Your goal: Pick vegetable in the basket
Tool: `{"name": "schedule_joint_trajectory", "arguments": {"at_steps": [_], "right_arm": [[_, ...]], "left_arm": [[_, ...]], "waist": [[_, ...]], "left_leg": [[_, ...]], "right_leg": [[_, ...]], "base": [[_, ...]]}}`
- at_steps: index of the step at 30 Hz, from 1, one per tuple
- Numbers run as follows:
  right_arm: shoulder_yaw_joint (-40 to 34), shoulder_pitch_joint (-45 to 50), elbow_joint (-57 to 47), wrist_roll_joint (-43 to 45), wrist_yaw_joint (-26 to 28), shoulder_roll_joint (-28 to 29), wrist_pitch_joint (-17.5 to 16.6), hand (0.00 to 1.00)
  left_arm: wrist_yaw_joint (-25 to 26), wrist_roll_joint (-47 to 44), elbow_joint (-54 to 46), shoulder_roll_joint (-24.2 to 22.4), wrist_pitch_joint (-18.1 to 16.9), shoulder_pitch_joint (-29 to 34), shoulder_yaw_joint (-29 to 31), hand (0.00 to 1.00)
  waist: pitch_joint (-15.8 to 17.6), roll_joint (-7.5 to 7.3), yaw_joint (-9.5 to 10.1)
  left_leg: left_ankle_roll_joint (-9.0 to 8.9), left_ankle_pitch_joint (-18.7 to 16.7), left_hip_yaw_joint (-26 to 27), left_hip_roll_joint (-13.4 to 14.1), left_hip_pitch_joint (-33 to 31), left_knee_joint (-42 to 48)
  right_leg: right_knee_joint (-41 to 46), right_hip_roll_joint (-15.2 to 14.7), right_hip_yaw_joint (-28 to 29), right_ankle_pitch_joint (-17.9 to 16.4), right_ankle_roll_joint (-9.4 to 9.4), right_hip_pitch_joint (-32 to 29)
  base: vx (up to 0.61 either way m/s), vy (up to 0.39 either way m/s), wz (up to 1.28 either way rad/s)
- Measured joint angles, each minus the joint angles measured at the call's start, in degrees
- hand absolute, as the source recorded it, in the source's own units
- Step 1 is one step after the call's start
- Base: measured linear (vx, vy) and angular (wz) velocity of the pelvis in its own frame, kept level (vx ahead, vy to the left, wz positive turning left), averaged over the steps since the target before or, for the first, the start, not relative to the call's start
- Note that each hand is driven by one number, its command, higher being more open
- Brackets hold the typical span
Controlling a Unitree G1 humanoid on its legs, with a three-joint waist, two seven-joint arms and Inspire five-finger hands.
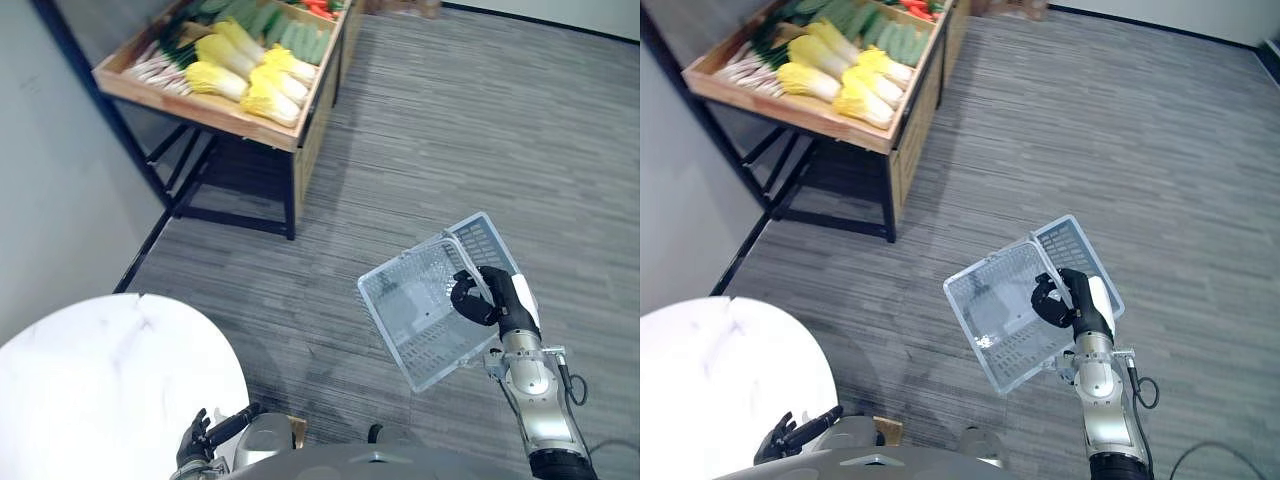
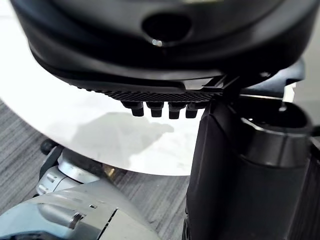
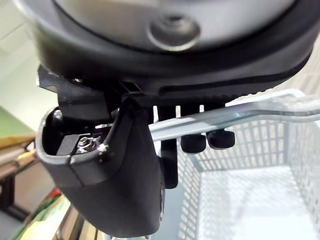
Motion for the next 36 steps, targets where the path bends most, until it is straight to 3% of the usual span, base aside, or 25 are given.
{"name": "schedule_joint_trajectory", "arguments": {"at_steps": [7,14,19,22,23,29,36], "right_arm": [[-3.7,6.8,-0.5,-0.1,0.0,-3.6,0.3,0.0],[-5.0,8.2,-0.5,0.1,-0.2,-3.4,1.4,0.0],[-5.1,8.6,-0.4,4.2,-0.1,-0.9,1.6,0.0],[-5.4,8.7,-0.3,8.7,0.0,1.6,1.6,0.0],[-5.4,10.9,-0.3,15.1,2.2,5.3,2.2,0.0],[-5.4,10.9,-0.3,15.4,2.2,5.3,2.2,0.0],[-5.5,10.7,-0.3,26.2,2.0,8.6,2.3,0.0]], "left_arm": [[-0.9,0.3,0.3,0.0,1.0,-2.6,-4.5,1.0],[-1.0,0.2,0.0,-0.1,1.0,-2.8,-8.1,1.0],[-1.6,0.3,0.4,0.0,1.0,-2.7,-7.9,1.0],[-1.7,0.7,2.2,0.8,1.0,-2.5,-7.7,1.0],[-1.7,2.2,4.5,2.5,2.1,0.2,-4.0,1.0],[-1.7,2.2,4.5,2.4,2.1,0.2,-3.9,1.0],[-1.2,0.7,2.4,2.1,2.2,0.3,-3.4,1.0]], "waist": [[-2.0,3.75,-2.77],[-3.1,4.73,-3.29],[-3.6,4.39,-3.12],[-4.5,3.29,-3.05],[-6.6,-0.46,-1.58],[-6.7,-0.31,-1.52],[-6.9,-0.14,-1.21]], "left_leg": [[0.09,0.2,0.5,0.8,2.9,-4.8],[-0.31,2.6,1.7,0.7,5.6,-11.5],[-0.49,3.2,1.6,0.7,6.9,-14.1],[-0.35,4.7,1.6,0.5,7.0,-15.4],[-1.66,7.0,-0.9,0.2,6.8,-19.3],[-1.66,7.0,-0.9,0.3,6.3,-19.4],[-1.98,6.9,1.2,1.3,3.8,-19.4]], "right_leg": [[0.1,1.1,0.9,0.0,0.02,-0.3],[0.3,1.2,2.7,0.2,0.37,-2.0],[-0.7,1.2,2.8,1.3,1.15,-1.6],[-3.2,1.1,2.9,3.8,0.98,-1.1],[-6.7,1.3,2.7,6.0,0.94,-1.6],[-6.7,1.3,2.6,6.0,0.94,-1.9],[-6.7,1.3,1.9,6.2,1.22,-5.1]], "base": [[0.05,-0.012,-0.12],[0.0,-0.019,-0.14],[-0.05,-0.004,-0.01],[-0.08,0.011,-0.03],[-0.05,0.007,-0.01],[0.0,0.0,0.0],[0.02,0.001,-0.06]]}}
